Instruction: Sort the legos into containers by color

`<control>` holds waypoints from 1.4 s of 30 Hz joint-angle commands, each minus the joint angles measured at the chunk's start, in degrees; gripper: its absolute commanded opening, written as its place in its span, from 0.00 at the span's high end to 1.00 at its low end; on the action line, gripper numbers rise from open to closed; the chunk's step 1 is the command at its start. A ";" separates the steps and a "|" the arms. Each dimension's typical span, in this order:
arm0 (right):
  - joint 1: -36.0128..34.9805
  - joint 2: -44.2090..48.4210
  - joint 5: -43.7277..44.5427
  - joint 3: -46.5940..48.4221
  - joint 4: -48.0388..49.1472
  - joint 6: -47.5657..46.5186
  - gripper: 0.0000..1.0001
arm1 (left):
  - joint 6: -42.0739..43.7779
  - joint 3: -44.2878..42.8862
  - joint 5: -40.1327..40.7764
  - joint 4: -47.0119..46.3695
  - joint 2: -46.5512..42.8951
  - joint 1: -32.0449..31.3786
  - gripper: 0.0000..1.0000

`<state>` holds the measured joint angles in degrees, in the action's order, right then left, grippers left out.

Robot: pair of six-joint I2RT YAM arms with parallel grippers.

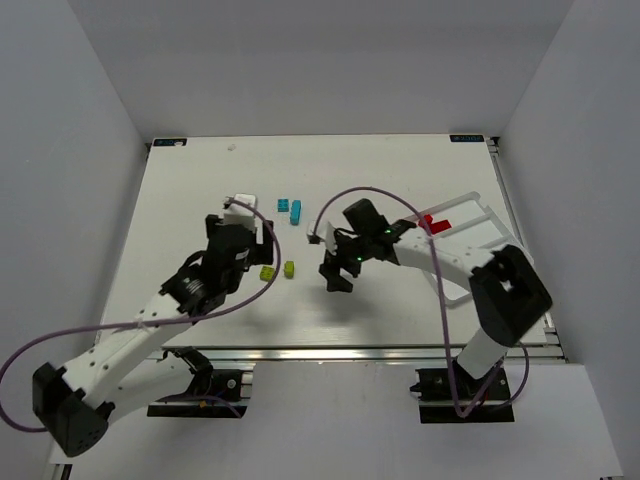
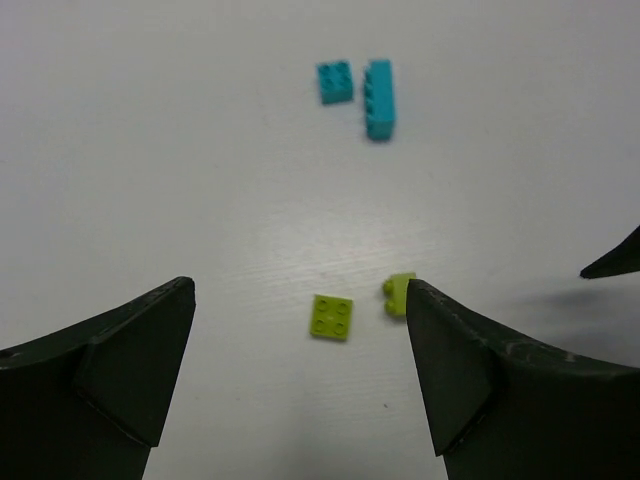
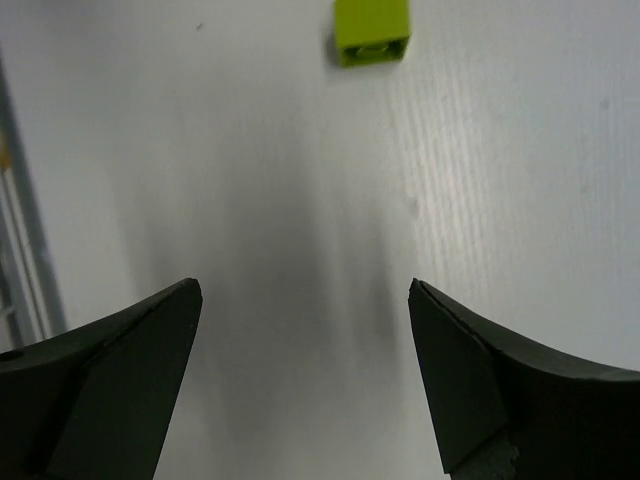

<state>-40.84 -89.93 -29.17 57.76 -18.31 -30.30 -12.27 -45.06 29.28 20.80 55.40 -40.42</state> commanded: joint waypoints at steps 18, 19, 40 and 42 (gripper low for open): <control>-10.58 -29.68 12.29 32.94 -4.19 1.31 0.11 | 3.92 4.19 22.94 -3.92 -22.44 -0.09 0.02; -10.92 -30.04 12.38 33.56 -4.19 1.21 0.11 | 4.10 4.28 22.67 -4.01 -22.35 -0.09 0.02; -10.23 -30.49 13.00 35.85 -7.27 -0.81 0.84 | 5.24 6.12 9.33 -8.39 -24.10 -0.09 0.91; -8.66 -27.42 12.73 34.97 -8.15 0.41 0.91 | 5.33 7.18 3.19 -9.72 -24.99 -0.09 0.94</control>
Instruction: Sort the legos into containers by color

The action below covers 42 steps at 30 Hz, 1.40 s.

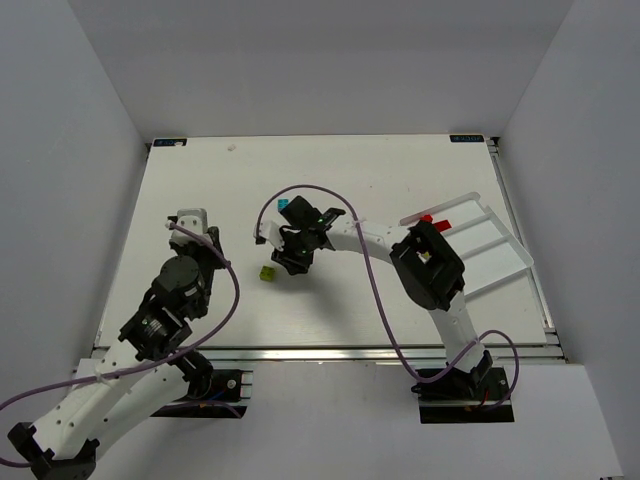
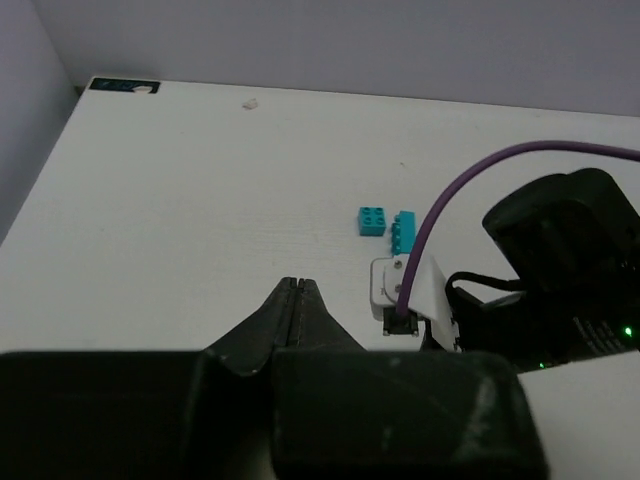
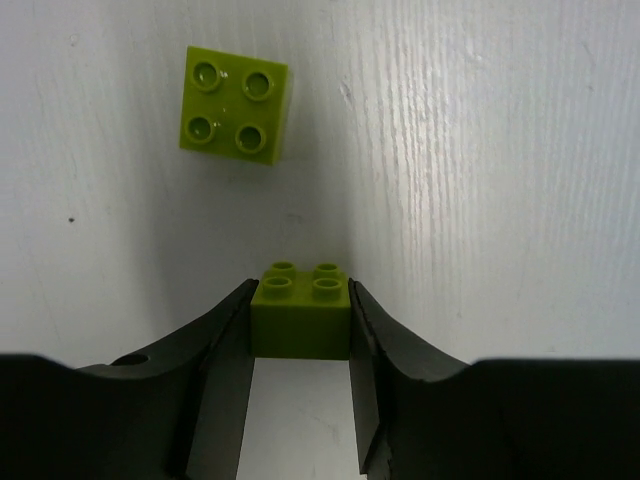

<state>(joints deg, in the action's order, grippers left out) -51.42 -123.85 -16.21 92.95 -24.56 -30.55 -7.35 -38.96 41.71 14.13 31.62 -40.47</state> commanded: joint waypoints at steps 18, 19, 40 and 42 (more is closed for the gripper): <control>36.80 45.71 15.15 -30.79 -4.97 15.17 1.00 | -5.13 -10.61 -28.71 10.30 34.21 -0.05 0.04; 38.22 45.63 15.15 -31.50 -4.97 14.73 1.00 | -5.13 -10.78 -28.53 10.91 35.61 -0.05 0.04; 56.34 30.87 10.06 -28.44 -5.94 6.73 0.43 | -4.77 -12.02 -26.86 15.14 45.28 -0.05 0.02; 56.51 30.16 9.18 -26.34 -6.47 6.81 0.38 | -4.77 -12.02 -26.34 15.57 46.07 -0.05 0.02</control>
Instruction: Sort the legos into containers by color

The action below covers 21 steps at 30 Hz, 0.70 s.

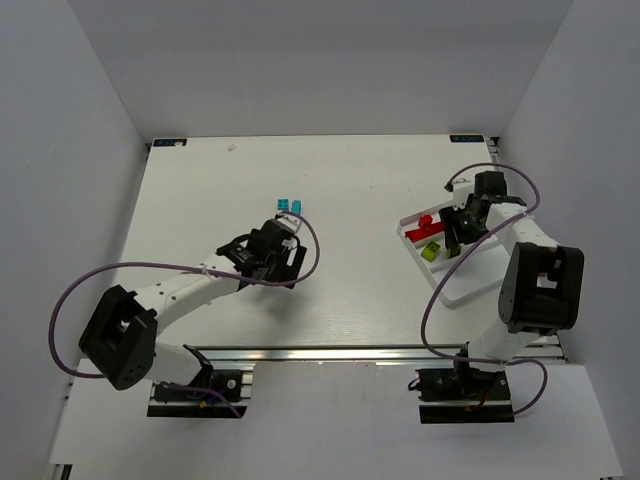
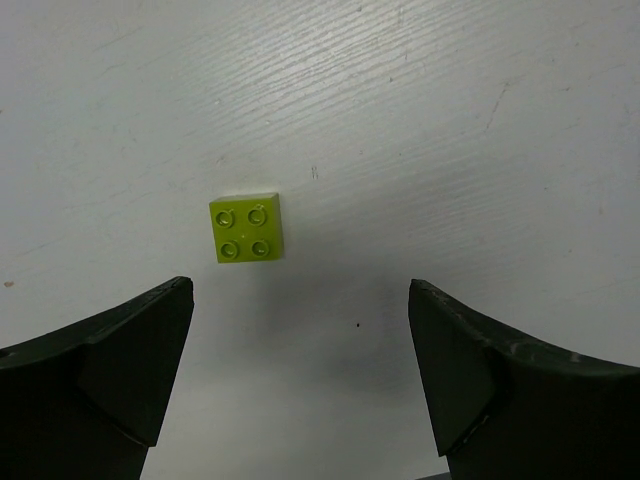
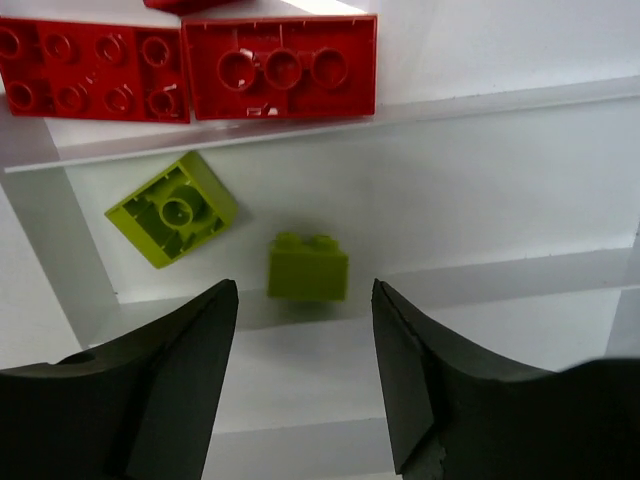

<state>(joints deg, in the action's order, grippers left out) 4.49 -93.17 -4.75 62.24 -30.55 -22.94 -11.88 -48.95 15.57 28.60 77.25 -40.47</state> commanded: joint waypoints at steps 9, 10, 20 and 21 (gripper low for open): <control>0.61 19.56 -28.25 -1.14 1.97 -3.78 0.89 | -1.74 -2.47 0.25 1.02 2.55 1.70 0.07; 0.69 26.74 -36.65 -5.50 3.37 -3.52 0.97 | -1.66 -2.55 -0.71 0.93 3.16 2.49 0.10; 0.43 43.95 -59.23 -20.94 19.40 4.41 0.48 | -1.39 -4.49 -5.11 0.14 11.07 8.04 0.25; 0.60 43.16 -59.23 -20.15 17.56 3.18 0.48 | -1.48 -4.92 -5.81 0.14 12.03 8.73 0.27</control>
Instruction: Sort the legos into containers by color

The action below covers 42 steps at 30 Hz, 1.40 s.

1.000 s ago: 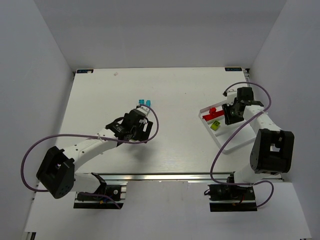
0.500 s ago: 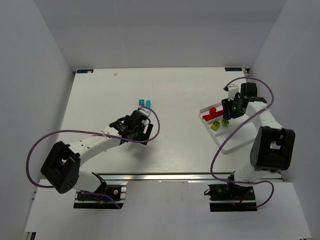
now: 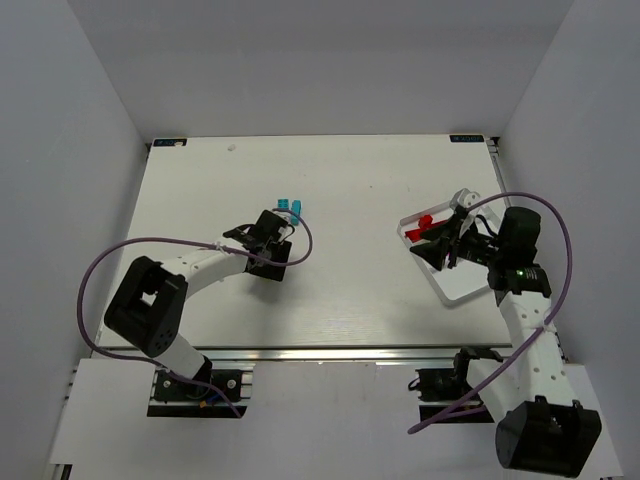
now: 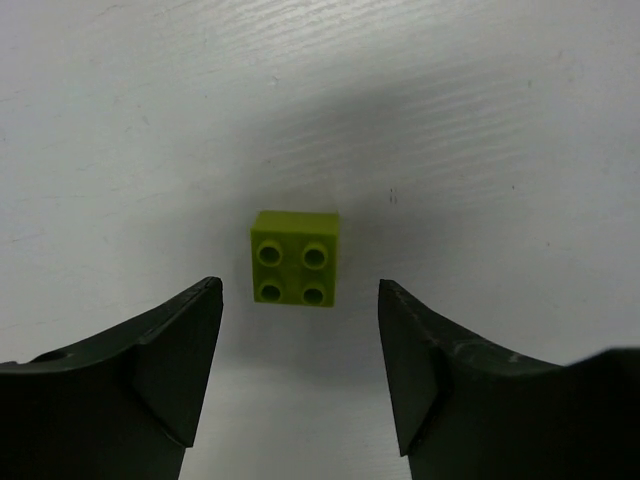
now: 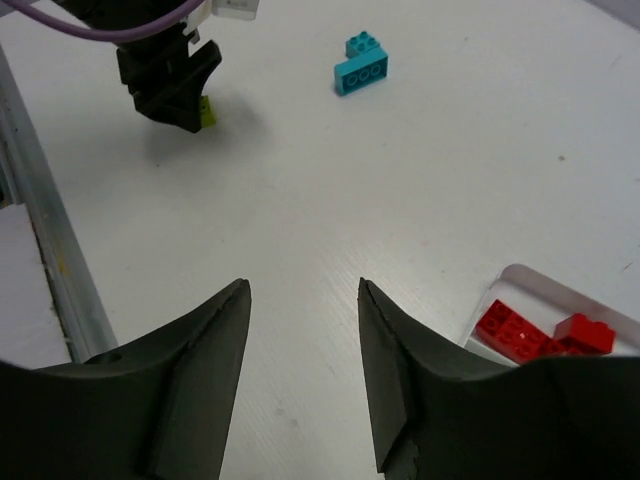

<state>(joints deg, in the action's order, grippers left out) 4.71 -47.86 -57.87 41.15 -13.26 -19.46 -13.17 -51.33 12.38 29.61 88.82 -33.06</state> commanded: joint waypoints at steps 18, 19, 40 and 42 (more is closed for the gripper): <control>0.91 5.31 5.36 -1.85 6.29 8.24 0.93 | 2.88 -3.95 -17.28 -5.86 -1.70 0.89 0.85; 1.09 5.84 14.01 -2.21 7.62 11.17 1.00 | 2.80 -4.13 -21.05 -7.27 -2.41 0.28 0.87; 7.07 6.90 39.24 0.52 7.63 22.71 1.00 | -11.17 -65.90 -39.63 -28.01 46.08 -18.35 0.92; 7.33 6.72 37.92 0.51 7.19 22.54 1.00 | -13.19 -68.98 -39.28 -29.16 49.43 -18.36 0.91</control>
<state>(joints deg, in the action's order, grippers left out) 11.53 -41.39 -19.31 39.33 -7.55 2.61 -23.11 -115.72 -27.59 3.16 137.91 -51.79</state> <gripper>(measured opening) 0.014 0.467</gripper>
